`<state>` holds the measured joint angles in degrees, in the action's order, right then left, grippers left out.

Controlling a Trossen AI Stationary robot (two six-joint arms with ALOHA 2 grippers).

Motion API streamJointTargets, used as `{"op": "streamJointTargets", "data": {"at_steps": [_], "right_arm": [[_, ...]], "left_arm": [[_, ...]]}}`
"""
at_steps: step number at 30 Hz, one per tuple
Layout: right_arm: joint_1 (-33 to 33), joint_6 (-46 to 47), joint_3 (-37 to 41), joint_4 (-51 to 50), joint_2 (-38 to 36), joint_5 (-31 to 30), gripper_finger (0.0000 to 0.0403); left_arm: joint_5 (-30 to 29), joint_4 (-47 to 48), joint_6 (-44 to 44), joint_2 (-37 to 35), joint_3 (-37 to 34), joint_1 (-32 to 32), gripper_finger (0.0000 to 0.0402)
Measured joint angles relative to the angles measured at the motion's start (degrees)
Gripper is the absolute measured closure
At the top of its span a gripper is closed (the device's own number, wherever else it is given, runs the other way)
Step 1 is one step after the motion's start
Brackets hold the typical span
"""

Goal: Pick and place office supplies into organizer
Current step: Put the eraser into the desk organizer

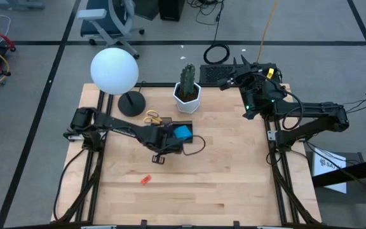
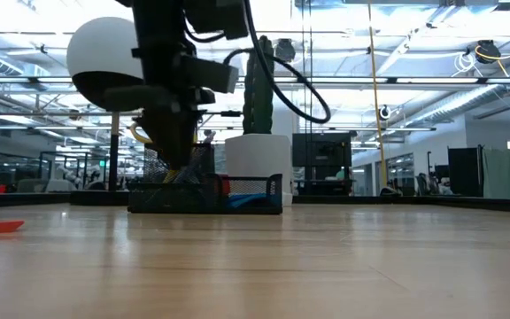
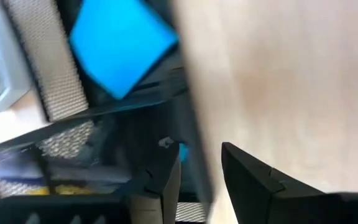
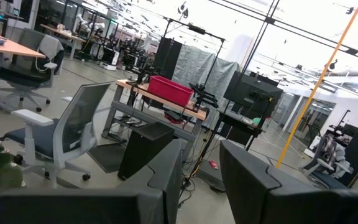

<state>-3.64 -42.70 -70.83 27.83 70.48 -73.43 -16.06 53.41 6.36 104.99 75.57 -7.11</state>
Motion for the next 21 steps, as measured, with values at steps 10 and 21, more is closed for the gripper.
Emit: {"op": "streamJointTargets", "data": {"at_steps": [10, 21], "right_arm": [[0.0, 0.0, 0.0, 0.0, 0.0, 0.0, 0.0303], [0.0, 0.0, 0.0, 0.0, 0.0, 0.0, 0.0303]], "left_arm": [[4.2, -1.3, -3.5, 0.0, 0.0, -8.4, 0.0277], [6.6, -1.4, -43.9, 0.0, 0.0, -14.8, 0.0277]]}}
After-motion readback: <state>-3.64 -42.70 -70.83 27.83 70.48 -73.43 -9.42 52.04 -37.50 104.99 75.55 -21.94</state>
